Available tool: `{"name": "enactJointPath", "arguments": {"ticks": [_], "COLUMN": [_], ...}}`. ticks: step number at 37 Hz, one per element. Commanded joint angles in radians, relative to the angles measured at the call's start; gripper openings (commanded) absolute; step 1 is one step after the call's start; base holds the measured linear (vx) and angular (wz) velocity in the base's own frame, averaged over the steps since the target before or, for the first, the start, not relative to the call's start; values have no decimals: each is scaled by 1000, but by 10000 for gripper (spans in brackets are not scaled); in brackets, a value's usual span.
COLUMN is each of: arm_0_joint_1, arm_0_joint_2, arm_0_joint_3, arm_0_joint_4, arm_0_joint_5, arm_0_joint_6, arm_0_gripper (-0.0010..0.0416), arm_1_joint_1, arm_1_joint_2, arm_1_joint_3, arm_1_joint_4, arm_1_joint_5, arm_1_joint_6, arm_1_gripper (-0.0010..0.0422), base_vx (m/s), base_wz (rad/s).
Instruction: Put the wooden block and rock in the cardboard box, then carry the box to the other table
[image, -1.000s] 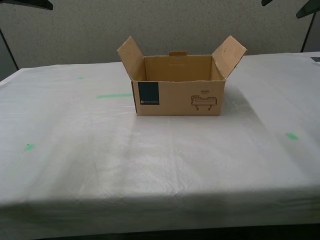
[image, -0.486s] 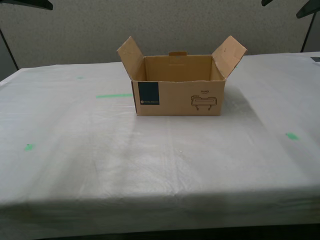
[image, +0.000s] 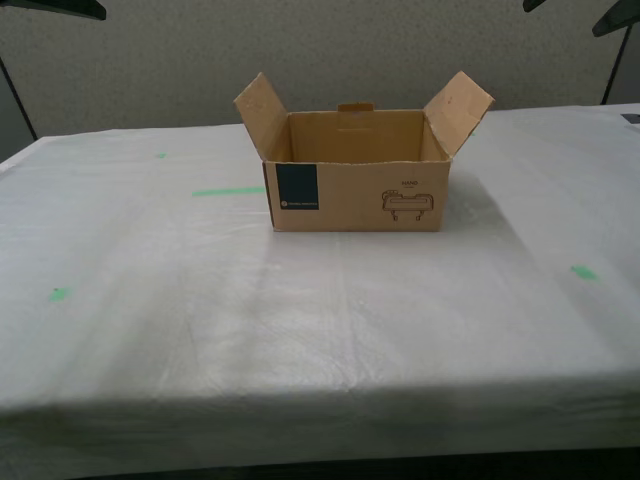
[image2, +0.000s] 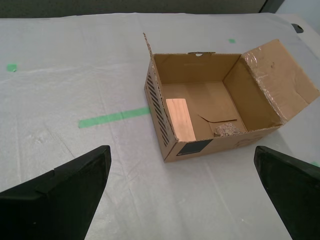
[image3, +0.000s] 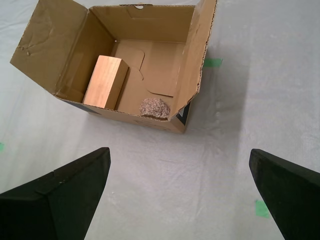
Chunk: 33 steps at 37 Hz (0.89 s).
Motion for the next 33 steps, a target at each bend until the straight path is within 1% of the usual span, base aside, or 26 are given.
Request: {"name": "enactJointPath", "arguments": {"ticks": [1, 33], "arm_0_joint_1": [0, 0], "arm_0_joint_2": [0, 0], "arm_0_joint_3": [0, 0], "arm_0_joint_4": [2, 2], "arm_0_joint_5": [3, 3], "arm_0_joint_6": [-1, -1], "arm_0_gripper": [387, 387], "arm_1_joint_1": [0, 0], "arm_1_joint_2": [0, 0], "arm_1_joint_3": [1, 1], "arm_1_joint_4": [2, 2], "arm_1_joint_5": [-2, -2], "arm_1_joint_6": [4, 4], "arm_1_gripper": [391, 391], "base_vx": [0, 0], "base_wz": [0, 0]}}
